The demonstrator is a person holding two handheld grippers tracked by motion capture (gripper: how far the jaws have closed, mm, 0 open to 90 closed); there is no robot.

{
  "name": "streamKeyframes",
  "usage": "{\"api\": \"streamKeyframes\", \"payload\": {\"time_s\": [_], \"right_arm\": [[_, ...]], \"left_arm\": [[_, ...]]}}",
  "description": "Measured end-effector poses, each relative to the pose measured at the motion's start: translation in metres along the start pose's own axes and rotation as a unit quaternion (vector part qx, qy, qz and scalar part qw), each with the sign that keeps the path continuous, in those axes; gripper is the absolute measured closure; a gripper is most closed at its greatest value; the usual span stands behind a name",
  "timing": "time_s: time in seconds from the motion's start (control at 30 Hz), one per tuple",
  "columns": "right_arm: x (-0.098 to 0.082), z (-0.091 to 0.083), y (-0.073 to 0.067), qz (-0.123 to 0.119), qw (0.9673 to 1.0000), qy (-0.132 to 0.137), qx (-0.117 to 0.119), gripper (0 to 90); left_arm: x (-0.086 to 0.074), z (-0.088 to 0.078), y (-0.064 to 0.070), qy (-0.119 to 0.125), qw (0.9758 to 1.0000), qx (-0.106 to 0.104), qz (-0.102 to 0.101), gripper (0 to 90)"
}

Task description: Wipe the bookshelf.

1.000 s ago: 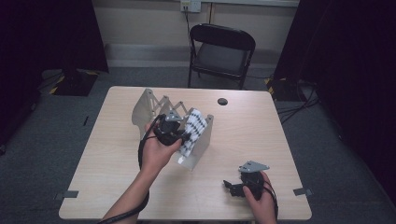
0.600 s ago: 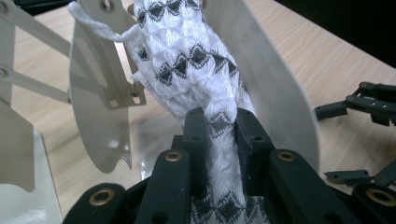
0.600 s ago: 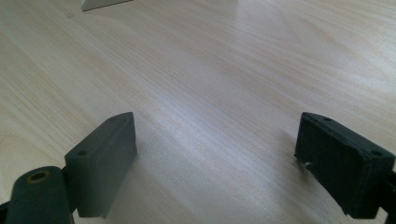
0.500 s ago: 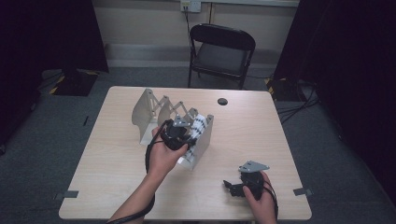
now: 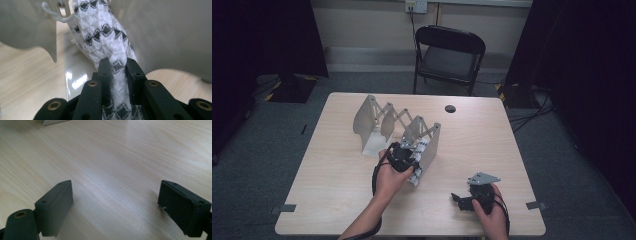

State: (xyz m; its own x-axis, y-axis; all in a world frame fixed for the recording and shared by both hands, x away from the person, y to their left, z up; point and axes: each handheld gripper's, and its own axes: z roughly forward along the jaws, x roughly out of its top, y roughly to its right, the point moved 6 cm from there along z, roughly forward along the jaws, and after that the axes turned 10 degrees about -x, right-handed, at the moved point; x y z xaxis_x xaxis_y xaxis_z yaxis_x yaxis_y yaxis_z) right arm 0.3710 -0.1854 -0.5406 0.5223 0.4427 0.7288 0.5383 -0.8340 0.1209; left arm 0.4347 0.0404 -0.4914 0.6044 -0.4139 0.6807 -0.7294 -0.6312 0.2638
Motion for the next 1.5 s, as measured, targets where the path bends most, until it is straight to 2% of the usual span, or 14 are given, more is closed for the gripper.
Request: {"api": "streamKeyframes", "payload": {"time_s": [0.13,0.43,0.5,0.57,0.63,0.77,0.93,1.13,1.2,1.33,1.5], "right_arm": [[0.000,0.000,0.000,0.000,1.0000,0.000,0.000,12.0],[0.000,0.000,0.000,0.000,1.0000,0.000,-0.001,12.0],[0.000,0.000,0.000,0.000,1.0000,0.000,0.000,12.0],[0.000,0.000,0.000,0.000,1.0000,0.000,0.000,12.0],[0.000,0.000,0.000,0.000,1.0000,0.000,0.000,12.0],[0.000,0.000,0.000,0.000,1.0000,0.000,0.000,12.0],[0.000,0.000,0.000,0.001,1.0000,0.001,0.000,12.0],[0.000,0.000,0.000,0.001,1.0000,0.001,-0.001,12.0],[0.000,0.000,0.000,0.002,1.0000,0.001,0.000,12.0],[0.000,0.000,0.000,0.001,1.0000,0.001,0.000,12.0],[0.000,0.000,0.000,0.002,1.0000,0.001,-0.001,12.0]], "left_arm": [[-0.008,0.006,-0.002,-0.004,1.0000,-0.001,-0.008,76.4],[-0.025,0.014,-0.009,-0.021,0.9997,0.004,-0.012,76.3],[-0.027,0.014,-0.010,-0.014,0.9997,-0.001,-0.019,76.3],[-0.026,0.013,-0.009,-0.024,0.9997,0.004,-0.007,76.3],[-0.023,0.010,-0.008,-0.027,0.9996,0.003,-0.012,76.3],[-0.011,-0.004,-0.008,-0.016,0.9998,0.004,-0.008,76.3],[0.016,-0.036,-0.003,0.010,0.9998,0.011,0.010,76.3],[0.052,-0.078,0.006,0.057,0.9979,0.013,0.029,76.3],[0.062,-0.087,0.008,0.060,0.9975,0.015,0.035,76.3],[0.075,-0.091,0.012,0.069,0.9964,0.020,0.045,76.3],[0.080,-0.080,0.021,0.075,0.9959,0.008,0.050,76.3]]}}
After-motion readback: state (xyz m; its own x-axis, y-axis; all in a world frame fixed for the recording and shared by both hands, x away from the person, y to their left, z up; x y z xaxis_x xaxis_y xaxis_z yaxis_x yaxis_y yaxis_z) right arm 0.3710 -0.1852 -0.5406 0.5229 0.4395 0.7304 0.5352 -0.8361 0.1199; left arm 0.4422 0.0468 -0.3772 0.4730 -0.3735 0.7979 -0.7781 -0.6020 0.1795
